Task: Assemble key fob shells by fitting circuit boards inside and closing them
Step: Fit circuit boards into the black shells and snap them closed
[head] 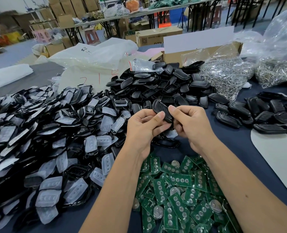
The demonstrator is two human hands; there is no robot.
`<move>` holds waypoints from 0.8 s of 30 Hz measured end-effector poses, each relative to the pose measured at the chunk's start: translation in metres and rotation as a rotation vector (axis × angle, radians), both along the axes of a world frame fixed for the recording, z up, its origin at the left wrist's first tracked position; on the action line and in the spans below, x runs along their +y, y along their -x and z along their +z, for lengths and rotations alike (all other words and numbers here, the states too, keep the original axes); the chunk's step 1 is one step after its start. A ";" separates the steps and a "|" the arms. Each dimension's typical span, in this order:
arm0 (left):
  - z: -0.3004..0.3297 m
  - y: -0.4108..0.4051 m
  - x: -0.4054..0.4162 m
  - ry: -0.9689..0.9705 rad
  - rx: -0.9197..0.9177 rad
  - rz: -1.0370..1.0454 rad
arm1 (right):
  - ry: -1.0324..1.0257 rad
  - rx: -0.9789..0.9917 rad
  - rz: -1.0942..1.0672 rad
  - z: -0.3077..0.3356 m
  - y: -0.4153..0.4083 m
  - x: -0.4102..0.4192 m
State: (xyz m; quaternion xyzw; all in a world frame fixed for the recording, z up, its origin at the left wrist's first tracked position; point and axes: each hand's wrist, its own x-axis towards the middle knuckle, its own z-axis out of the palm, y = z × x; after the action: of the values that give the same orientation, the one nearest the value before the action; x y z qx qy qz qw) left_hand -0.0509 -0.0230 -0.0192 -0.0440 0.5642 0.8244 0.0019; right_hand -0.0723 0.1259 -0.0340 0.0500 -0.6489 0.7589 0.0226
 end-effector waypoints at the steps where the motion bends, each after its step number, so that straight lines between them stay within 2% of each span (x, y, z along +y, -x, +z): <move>1: 0.004 0.004 0.004 0.047 -0.003 -0.001 | 0.023 -0.023 -0.018 0.000 0.000 0.001; 4: 0.019 0.022 0.024 0.198 0.008 -0.011 | 0.093 -0.076 -0.157 -0.001 0.003 0.004; 8: 0.027 0.049 0.072 0.477 0.096 0.006 | 0.193 -0.152 -0.494 0.000 0.010 0.011; 10: 0.024 0.054 0.101 0.649 0.184 -0.004 | 0.344 -0.199 -0.636 0.001 0.012 0.017; 14: 0.016 0.056 0.135 0.817 0.371 -0.015 | 0.592 -0.176 -0.852 0.005 0.017 0.037; 16: 0.012 0.060 0.130 1.087 0.502 0.119 | 0.649 -0.153 -0.894 0.008 0.020 0.045; 18: 0.005 0.065 0.112 1.405 0.532 0.204 | 0.601 -0.178 -0.895 0.007 0.021 0.047; 20: -0.001 0.071 0.093 1.616 0.422 0.177 | 0.521 -0.202 -0.862 0.005 0.021 0.045; 22: -0.004 0.074 0.078 1.690 0.296 0.115 | 0.389 -0.220 -0.820 0.002 0.021 0.043; 24: -0.005 0.078 0.067 1.668 0.286 0.084 | 0.190 -0.242 -0.747 0.000 0.021 0.042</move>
State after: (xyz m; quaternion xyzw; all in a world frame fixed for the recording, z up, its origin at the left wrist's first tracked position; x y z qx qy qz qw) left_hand -0.1287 0.0441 -0.0240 0.0528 0.9804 0.1354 -0.1331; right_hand -0.0937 0.1677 -0.0344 -0.2811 -0.5475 0.7554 0.2247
